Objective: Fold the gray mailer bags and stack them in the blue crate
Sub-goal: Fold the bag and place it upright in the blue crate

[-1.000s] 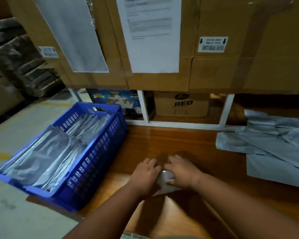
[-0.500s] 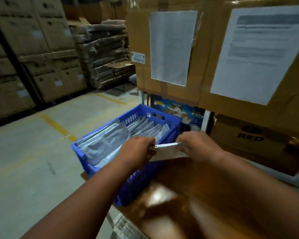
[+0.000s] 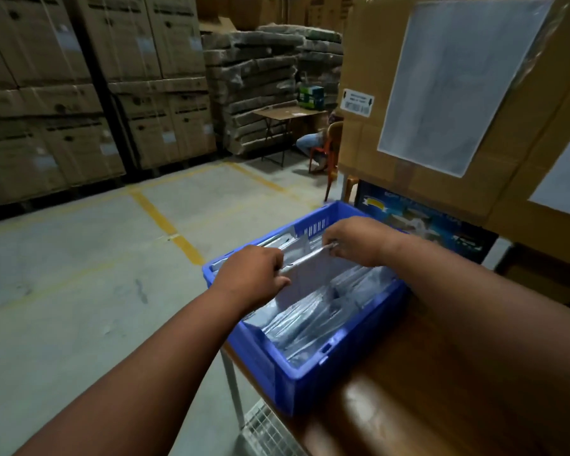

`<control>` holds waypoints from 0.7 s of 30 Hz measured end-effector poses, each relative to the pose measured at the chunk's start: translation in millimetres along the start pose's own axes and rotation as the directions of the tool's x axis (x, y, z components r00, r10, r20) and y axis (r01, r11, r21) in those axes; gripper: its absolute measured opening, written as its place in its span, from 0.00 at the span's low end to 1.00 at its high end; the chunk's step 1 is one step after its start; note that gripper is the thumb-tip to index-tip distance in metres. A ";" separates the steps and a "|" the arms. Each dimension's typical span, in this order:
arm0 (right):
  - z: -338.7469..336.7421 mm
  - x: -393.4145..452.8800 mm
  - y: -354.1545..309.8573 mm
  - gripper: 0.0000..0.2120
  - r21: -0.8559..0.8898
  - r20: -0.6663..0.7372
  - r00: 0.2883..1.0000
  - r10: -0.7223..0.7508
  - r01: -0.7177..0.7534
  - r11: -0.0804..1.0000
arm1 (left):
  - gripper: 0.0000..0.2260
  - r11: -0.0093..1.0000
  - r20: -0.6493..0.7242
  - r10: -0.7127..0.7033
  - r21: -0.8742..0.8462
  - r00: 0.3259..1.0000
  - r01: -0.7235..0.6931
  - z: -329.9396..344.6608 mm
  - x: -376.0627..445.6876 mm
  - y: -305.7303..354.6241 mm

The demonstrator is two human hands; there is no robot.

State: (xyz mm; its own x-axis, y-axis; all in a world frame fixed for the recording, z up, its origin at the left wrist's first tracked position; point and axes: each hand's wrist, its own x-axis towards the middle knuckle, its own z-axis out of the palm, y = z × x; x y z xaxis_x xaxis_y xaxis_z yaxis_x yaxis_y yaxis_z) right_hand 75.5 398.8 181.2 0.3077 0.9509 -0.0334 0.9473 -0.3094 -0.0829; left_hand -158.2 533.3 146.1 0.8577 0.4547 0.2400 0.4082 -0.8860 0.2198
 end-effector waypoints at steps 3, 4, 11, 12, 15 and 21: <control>23.8 30.8 -11.2 0.02 -0.014 0.040 0.999 -0.012 0.012 1.000 | 0.13 0.984 0.077 -0.051 0.173 0.996 0.037 7.1 1.0 -18.6; 30.6 39.2 -16.1 0.02 -0.013 0.047 0.999 -0.013 0.014 1.000 | 0.14 0.969 0.091 -0.068 0.244 0.994 0.044 9.2 1.9 -23.8; 72.7 84.5 -44.6 0.07 0.025 0.079 0.996 -0.049 0.047 0.999 | 0.13 0.898 0.204 -0.231 0.420 0.951 0.128 18.5 7.0 -46.8; 76.7 89.0 -47.0 0.08 0.036 0.087 0.994 -0.069 0.066 0.997 | 0.13 0.892 0.219 -0.236 0.434 0.947 0.122 20.9 5.9 -48.6; 80.5 96.3 -50.1 0.09 0.041 0.105 0.990 -0.098 0.095 0.995 | 0.13 0.892 0.216 -0.215 0.440 0.952 0.102 24.4 1.4 -51.0; 73.0 102.1 -43.1 0.06 0.105 -0.019 0.997 -0.079 0.080 0.991 | 0.13 0.898 0.109 -0.202 0.418 0.973 0.139 6.1 7.6 -60.4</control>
State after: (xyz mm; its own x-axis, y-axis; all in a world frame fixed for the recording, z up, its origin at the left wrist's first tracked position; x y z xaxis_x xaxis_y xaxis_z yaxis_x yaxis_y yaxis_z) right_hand 59.5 508.8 108.6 0.2339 0.9722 -0.0075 0.9544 -0.2311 -0.1892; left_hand -174.5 589.7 128.9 0.7864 0.6116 0.0863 0.6167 -0.7698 -0.1647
